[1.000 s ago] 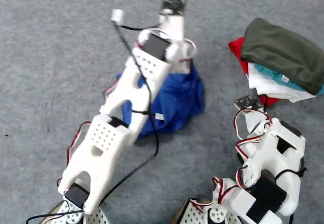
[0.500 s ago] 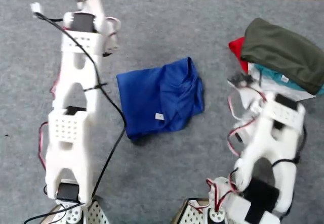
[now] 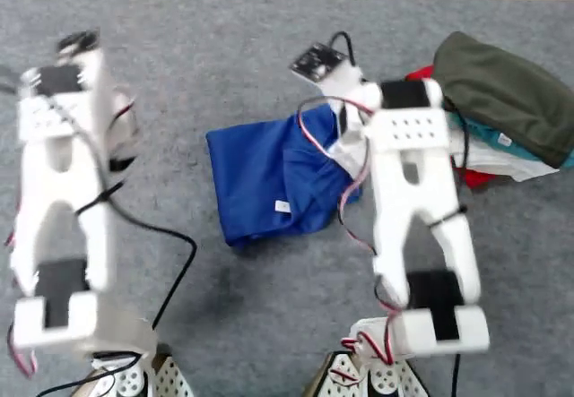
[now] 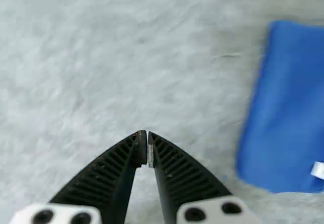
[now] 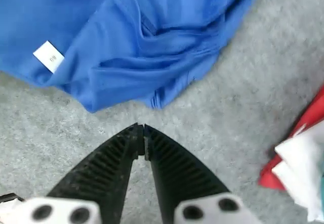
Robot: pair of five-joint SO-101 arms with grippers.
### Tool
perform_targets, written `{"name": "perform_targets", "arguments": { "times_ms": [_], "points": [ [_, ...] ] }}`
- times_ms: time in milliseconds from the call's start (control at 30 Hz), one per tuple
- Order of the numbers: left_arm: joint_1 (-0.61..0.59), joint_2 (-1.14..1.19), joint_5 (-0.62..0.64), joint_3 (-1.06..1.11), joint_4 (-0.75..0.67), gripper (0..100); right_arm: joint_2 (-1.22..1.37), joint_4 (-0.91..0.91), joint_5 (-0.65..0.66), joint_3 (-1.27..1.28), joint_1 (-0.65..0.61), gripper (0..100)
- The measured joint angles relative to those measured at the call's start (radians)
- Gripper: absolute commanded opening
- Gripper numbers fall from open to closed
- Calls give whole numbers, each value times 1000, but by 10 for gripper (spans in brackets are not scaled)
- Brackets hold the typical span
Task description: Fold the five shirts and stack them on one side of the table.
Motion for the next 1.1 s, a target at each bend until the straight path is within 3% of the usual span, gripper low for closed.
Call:
{"name": "perform_targets", "arguments": {
  "times_ms": [233,400,767,1100],
  "points": [
    [-278,-339,-178,477,-181,19,279,175,0,-422,-17,5],
    [-407,-519,-238,783,-342,19,450,203,15,-612,-75,5],
    [-460,-575,-241,1250,-776,19,580,173,15,-644,-133,5],
    [-460,-577,-241,1257,-816,19,698,155,15,-646,-132,5]
  ]
}}
